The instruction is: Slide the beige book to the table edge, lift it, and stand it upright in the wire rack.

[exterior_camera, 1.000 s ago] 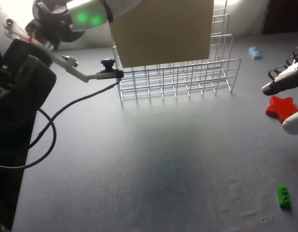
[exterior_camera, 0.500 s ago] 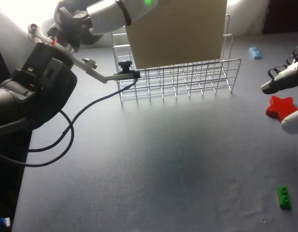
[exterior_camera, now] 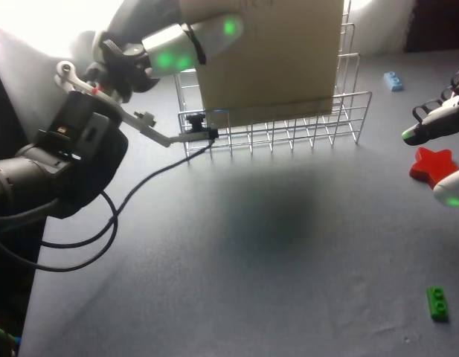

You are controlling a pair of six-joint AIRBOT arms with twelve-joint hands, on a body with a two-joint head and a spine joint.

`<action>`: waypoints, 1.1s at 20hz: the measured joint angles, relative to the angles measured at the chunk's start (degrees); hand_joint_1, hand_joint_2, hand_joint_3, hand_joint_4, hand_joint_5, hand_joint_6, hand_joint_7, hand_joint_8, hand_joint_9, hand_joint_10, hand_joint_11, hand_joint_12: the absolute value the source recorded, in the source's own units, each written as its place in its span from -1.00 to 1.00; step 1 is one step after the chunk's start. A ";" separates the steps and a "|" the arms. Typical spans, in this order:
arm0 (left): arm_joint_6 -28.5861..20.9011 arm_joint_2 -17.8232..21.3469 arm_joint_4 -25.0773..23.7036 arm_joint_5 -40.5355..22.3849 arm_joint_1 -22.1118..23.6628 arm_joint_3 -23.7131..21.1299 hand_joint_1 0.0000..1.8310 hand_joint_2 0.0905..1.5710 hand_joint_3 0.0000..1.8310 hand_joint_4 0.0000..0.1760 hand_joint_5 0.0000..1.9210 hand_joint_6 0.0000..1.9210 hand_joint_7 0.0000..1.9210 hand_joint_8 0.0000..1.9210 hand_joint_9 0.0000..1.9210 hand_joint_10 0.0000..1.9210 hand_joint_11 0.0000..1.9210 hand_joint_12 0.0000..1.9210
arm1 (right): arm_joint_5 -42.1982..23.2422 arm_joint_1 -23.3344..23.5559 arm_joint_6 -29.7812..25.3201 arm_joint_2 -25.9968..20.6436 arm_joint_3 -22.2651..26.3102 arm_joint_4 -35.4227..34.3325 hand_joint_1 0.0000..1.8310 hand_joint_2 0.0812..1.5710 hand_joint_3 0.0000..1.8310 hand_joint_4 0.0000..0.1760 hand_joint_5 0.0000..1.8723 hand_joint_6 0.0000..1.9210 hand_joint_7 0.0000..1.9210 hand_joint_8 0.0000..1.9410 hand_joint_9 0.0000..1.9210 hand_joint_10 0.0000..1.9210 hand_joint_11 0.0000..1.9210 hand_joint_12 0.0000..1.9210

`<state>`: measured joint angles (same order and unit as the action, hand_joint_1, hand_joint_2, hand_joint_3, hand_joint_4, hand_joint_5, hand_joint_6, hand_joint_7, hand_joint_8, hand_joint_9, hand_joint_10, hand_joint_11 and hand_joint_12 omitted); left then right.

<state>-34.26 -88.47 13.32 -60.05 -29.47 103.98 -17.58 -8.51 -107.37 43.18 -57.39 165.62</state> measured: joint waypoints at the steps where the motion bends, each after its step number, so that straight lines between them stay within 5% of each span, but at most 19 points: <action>1: 0.04 -0.74 -0.04 -0.02 -0.04 0.85 0.61 0.52 -1.00 -1.00 -0.28 0.37 -0.37 0.35 -0.19 0.42 -0.34 0.74 | 0.02 0.00 0.00 0.00 -0.02 0.00 -0.68 0.40 -1.00 -1.00 -0.65 -1.00 -0.65 -1.00 -0.67 -1.00 -1.00 -0.10; 10: -0.50 -4.13 -0.15 0.09 -1.95 4.70 0.61 0.53 -1.00 -1.00 -0.29 0.37 -0.38 0.36 -0.26 0.48 -0.28 0.71 | 0.00 0.00 -0.02 0.17 -0.02 0.00 -0.68 0.40 -1.00 -1.00 -0.66 -1.00 -0.66 -1.00 -0.67 -1.00 -1.00 -0.10; 13: -0.46 -5.01 -0.35 0.28 -2.32 5.25 0.63 0.45 -1.00 -1.00 -0.17 0.20 -0.22 0.23 -0.09 0.30 -0.22 0.66 | 0.04 0.00 -0.11 0.28 -0.02 0.02 -0.70 0.41 -1.00 -1.00 -0.66 -1.00 -0.66 -1.00 -0.67 -1.00 -1.00 -0.12; 15: -0.50 -5.01 -0.24 0.11 -2.56 5.31 0.61 0.53 -1.00 -1.00 -0.28 0.35 -0.39 0.39 -0.24 0.49 -0.34 0.75 | 0.02 0.00 -0.20 0.28 -0.02 0.00 -0.70 0.41 -1.00 -1.00 -0.66 -1.00 -0.66 -1.00 -0.67 -1.00 -1.00 -0.12; 22: -0.72 -5.01 0.68 0.09 -2.86 5.40 0.61 0.55 -1.00 -1.00 -0.27 0.36 -0.42 0.42 -0.27 0.51 -0.38 0.80 | 0.02 0.00 -0.37 0.31 -0.02 0.00 -0.71 0.41 -1.00 -1.00 -0.64 -0.99 -0.65 -1.00 -0.66 -1.00 -1.00 -0.10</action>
<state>-34.98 -93.47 14.00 -59.96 -32.34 109.38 -17.56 -8.51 -107.74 43.48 -57.41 165.62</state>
